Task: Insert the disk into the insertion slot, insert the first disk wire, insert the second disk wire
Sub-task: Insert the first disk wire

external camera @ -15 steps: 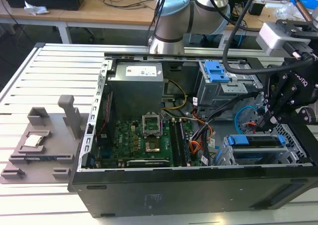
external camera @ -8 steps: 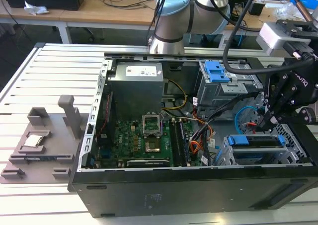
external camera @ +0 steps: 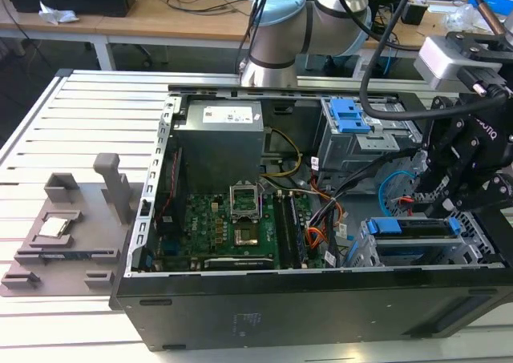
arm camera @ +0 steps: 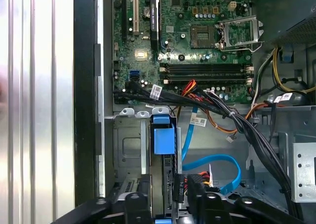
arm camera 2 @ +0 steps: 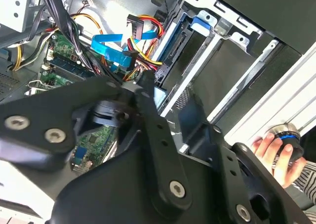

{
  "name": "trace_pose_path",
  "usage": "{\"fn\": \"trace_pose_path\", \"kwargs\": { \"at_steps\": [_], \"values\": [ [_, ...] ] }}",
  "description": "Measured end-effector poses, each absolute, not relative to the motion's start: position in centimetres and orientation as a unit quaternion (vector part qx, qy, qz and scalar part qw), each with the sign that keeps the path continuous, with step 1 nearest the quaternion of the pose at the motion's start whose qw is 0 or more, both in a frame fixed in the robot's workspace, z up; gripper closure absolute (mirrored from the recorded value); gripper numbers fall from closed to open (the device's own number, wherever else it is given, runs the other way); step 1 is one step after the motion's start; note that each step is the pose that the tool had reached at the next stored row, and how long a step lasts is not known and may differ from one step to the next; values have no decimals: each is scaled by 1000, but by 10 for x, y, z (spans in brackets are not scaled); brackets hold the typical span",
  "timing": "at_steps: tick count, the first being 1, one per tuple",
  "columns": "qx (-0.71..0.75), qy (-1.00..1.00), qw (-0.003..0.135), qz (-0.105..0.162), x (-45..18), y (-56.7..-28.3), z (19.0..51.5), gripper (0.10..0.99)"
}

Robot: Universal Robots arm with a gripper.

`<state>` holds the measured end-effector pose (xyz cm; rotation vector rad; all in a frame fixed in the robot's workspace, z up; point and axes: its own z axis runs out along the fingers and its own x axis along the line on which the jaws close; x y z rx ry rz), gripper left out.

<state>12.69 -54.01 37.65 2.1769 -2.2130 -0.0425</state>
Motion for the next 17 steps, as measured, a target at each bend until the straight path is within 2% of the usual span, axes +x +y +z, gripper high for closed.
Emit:
{"fn": "trace_pose_path", "kwargs": {
  "at_steps": [1, 17],
  "values": [
    [701, -713, 19, -14, 127, -540, 377, 608],
    [694, -720, 18, -14, 131, -524, 358, 608]
  ]
}}
